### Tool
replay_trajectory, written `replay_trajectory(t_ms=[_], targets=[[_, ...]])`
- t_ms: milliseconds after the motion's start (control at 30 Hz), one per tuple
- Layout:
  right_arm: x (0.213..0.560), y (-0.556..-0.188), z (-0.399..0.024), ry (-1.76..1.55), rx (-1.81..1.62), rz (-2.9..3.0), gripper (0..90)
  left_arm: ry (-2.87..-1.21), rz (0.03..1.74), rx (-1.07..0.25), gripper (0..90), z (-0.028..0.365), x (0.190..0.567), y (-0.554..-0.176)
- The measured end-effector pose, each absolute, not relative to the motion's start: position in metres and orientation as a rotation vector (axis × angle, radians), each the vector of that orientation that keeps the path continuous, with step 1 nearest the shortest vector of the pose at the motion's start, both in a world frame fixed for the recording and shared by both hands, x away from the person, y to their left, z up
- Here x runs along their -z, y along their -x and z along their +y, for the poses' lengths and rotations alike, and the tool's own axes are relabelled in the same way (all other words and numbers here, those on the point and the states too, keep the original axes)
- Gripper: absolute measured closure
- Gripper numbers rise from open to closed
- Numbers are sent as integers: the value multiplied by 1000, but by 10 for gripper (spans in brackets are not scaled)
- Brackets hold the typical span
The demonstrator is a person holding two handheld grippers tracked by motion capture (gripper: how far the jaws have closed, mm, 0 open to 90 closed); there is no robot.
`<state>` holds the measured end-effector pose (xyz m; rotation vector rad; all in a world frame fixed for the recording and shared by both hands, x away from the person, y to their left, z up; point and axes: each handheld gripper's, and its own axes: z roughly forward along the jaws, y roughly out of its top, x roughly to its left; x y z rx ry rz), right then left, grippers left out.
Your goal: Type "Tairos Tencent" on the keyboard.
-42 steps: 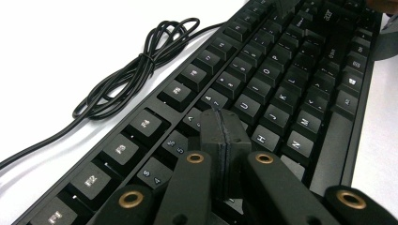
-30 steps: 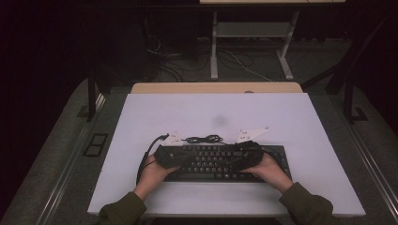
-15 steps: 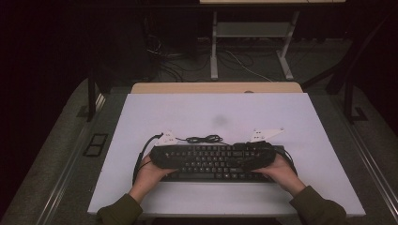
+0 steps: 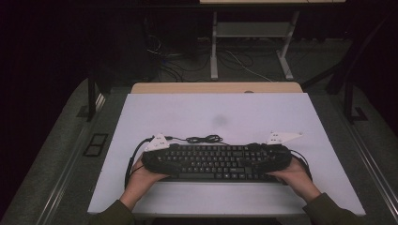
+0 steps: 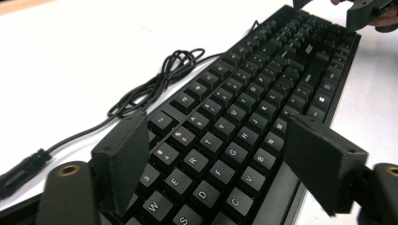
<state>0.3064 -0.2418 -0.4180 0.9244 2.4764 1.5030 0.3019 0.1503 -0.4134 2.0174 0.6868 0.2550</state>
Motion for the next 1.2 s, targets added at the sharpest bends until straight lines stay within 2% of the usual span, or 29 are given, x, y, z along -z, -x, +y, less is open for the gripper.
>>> replay_trajectory(t_ms=[233, 800, 1200], targets=[[420, -296, -264, -955, -1498, 2436, 226, -1994, 699, -282, 142, 160, 412, -294], [425, -271, -304, -1018, -1458, 2375, 205, -1967, 745, -285, 135, 187, 417, -280], [430, -269, -308, -1029, -1452, 2378, 205, -1965, 748, -296, 135, 189, 417, -280]])
